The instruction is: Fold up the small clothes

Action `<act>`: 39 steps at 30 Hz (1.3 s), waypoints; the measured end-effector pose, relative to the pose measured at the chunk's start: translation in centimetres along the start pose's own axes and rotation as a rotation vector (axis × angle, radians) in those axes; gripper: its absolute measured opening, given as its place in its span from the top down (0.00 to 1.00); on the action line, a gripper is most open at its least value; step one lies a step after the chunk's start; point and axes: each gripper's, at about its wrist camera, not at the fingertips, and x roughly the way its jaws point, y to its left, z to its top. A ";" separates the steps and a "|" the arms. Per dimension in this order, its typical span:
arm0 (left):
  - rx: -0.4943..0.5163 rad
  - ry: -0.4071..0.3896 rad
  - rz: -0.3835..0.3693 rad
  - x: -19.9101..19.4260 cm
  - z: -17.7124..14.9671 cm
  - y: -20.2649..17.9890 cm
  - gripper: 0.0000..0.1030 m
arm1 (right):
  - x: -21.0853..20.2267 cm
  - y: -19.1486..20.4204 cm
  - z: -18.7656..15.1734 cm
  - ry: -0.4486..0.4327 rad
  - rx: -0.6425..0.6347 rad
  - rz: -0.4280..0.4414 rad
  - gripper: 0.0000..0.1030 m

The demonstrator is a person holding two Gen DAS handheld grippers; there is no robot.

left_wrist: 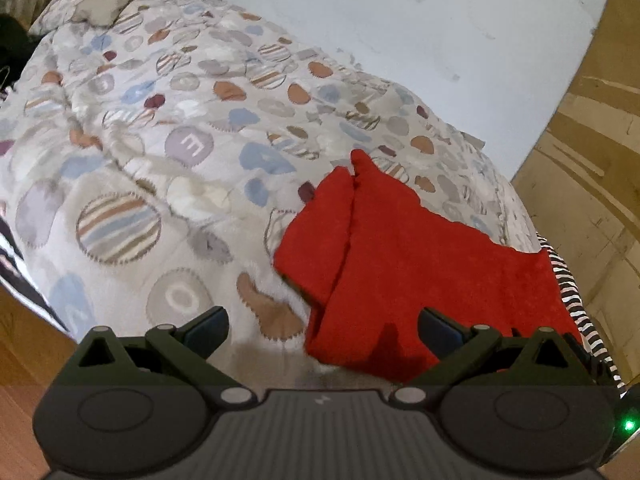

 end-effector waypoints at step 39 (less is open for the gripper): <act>0.085 -0.098 -0.089 4.0 1.8 -0.6 0.00 | -0.5 0.1 -0.8 -0.037 0.026 -0.020 0.01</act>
